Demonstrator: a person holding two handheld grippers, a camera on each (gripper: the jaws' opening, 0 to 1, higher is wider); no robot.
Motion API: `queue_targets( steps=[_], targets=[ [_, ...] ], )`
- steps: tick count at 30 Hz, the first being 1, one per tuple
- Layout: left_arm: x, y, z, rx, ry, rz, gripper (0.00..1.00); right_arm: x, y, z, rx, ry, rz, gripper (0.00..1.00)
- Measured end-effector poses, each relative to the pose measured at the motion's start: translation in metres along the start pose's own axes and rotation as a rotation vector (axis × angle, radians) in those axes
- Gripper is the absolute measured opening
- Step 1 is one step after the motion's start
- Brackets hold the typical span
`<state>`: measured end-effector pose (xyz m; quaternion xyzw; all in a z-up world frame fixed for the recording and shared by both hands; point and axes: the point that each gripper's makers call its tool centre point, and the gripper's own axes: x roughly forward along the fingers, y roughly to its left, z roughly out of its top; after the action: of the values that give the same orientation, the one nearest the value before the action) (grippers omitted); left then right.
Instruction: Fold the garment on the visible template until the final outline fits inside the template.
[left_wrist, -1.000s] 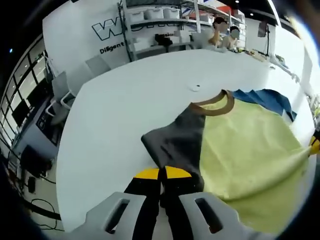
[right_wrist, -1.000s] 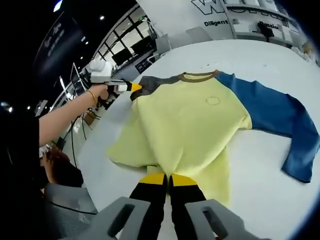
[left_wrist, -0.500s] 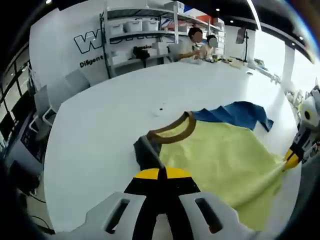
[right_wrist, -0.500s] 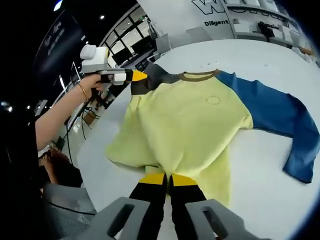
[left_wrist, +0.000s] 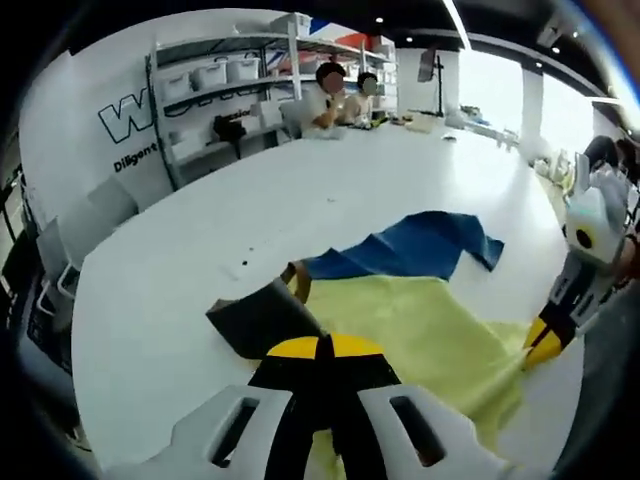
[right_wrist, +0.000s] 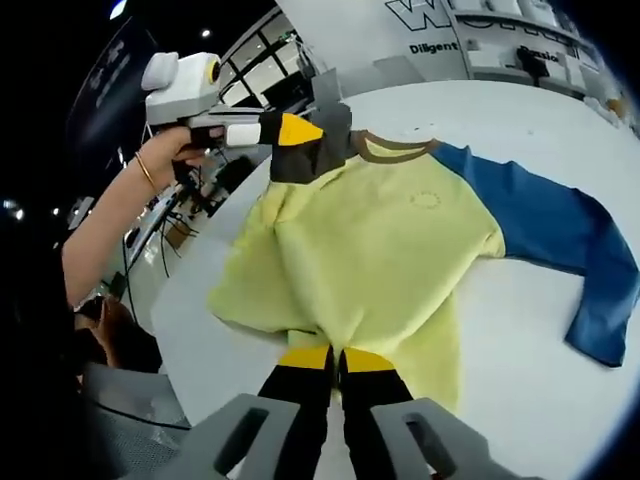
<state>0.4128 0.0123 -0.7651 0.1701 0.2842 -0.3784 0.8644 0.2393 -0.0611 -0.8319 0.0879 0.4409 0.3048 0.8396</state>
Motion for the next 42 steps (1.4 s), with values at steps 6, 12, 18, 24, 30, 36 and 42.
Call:
queue_targets(
  steps=[6,12,18,24,30,36,42],
  targets=[
    [0.017,-0.032,0.006,-0.008,-0.003,-0.032,0.0,0.001,0.0,-0.002,-0.004,0.003,-0.002,0.0],
    [0.04,-0.056,0.002,0.021,0.026,-0.019,0.0,0.0,-0.001,-0.003,-0.01,0.001,-0.005,0.0],
    [0.061,-0.075,-0.007,-0.015,0.048,-0.06,0.0,-0.006,-0.004,-0.002,-0.015,-0.008,-0.007,0.0],
    [0.074,-0.088,-0.021,-0.04,0.088,-0.074,0.0,-0.009,-0.008,-0.004,-0.01,-0.009,-0.018,0.02],
    [0.08,-0.092,-0.033,-0.099,0.108,-0.092,0.0,-0.011,-0.01,-0.004,-0.007,-0.014,-0.022,0.04],
    [0.064,-0.082,-0.019,-0.112,0.045,-0.065,0.25,-0.015,-0.01,0.002,-0.019,-0.036,-0.026,0.1],
    [0.033,-0.067,-0.003,-0.115,-0.061,-0.06,0.47,-0.018,-0.007,0.008,-0.058,-0.052,-0.029,0.22]
  ],
)
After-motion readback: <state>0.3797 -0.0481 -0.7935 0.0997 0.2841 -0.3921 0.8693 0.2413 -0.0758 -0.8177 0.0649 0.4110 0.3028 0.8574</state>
